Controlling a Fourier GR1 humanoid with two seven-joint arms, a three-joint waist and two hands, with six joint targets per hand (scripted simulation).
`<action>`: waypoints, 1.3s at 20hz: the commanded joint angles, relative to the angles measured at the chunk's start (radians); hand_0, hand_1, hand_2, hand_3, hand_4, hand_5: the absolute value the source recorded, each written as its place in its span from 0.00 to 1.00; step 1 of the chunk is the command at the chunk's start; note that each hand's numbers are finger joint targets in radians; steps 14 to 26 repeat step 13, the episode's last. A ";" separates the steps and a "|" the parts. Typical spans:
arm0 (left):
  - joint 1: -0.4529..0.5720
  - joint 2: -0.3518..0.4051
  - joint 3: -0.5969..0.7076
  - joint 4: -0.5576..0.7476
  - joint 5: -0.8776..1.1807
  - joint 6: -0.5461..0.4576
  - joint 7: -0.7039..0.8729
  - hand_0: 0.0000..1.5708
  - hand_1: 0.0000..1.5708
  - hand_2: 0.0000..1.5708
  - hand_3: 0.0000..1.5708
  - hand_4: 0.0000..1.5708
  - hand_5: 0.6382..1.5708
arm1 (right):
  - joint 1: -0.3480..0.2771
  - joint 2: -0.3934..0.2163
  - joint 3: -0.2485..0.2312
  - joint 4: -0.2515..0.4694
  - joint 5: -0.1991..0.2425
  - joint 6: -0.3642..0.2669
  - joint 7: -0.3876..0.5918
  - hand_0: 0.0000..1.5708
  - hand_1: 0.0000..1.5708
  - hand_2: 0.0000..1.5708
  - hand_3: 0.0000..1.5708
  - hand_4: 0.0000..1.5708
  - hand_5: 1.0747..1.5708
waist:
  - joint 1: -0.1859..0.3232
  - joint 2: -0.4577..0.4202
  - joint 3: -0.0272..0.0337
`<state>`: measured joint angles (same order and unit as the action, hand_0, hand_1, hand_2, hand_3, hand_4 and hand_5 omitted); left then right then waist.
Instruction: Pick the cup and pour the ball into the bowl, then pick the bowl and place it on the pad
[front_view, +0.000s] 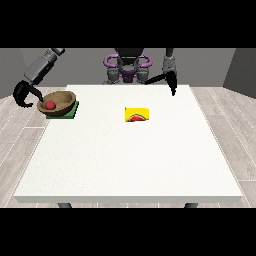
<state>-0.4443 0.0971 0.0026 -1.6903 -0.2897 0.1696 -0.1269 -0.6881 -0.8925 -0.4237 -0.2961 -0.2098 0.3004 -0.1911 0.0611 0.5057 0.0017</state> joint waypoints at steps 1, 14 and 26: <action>0.049 -0.015 -0.023 -0.065 -0.024 0.017 0.036 0.00 0.00 0.00 0.00 0.00 0.99 | -0.027 -0.077 -0.001 0.018 0.013 -0.005 0.049 0.00 0.00 0.27 0.17 0.00 0.82 | 0.008 -0.005 0.0001; 0.075 -0.014 0.019 0.008 0.032 -0.008 0.013 0.00 0.00 0.00 0.00 0.00 1.00 | -0.104 -0.186 -0.039 -0.004 -0.050 0.194 0.171 0.00 0.00 0.12 0.18 0.00 0.86 | -0.047 -0.113 -0.0022; 0.075 -0.014 0.019 0.008 0.032 -0.008 0.013 0.00 0.00 0.00 0.00 0.00 1.00 | -0.104 -0.186 -0.039 -0.004 -0.050 0.194 0.171 0.00 0.00 0.12 0.18 0.00 0.86 | -0.047 -0.113 -0.0022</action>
